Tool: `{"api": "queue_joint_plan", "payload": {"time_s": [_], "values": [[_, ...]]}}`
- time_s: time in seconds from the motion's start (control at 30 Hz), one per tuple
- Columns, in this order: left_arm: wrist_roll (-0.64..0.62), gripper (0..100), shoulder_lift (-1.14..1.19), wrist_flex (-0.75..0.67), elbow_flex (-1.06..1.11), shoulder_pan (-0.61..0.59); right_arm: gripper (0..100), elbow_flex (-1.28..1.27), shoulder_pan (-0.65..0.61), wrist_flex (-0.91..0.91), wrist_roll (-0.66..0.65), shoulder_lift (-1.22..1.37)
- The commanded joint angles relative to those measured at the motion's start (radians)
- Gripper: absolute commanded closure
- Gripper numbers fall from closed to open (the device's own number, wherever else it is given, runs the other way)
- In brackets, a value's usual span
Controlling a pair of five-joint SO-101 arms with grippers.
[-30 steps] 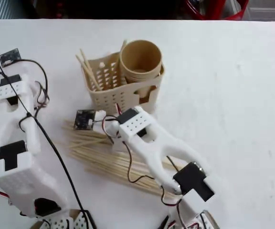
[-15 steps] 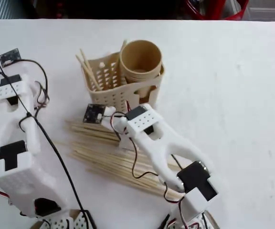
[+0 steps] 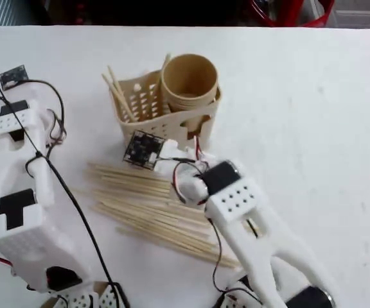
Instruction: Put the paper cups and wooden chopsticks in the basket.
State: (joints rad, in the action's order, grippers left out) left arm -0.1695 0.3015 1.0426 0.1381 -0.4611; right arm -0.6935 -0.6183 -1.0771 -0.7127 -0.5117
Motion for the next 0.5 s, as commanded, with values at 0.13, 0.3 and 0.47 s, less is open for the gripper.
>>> {"api": "queue_joint_plan", "payload": {"time_s": [0.13, 0.3, 0.47], "values": [[-0.012, 91, -0.007, -0.009, -0.005, 0.005, 81.0, 0.095, -0.068, 0.045, 0.018, 0.174], [-0.012, 91, -0.007, -0.008, -0.003, 0.002, 84.2, 0.253, -0.041, 0.134, 0.018, 0.498], [-0.012, 91, -0.007, -0.008, -0.003, 0.002, 84.6, 0.333, -0.018, 0.154, -0.060, 0.682]]}}
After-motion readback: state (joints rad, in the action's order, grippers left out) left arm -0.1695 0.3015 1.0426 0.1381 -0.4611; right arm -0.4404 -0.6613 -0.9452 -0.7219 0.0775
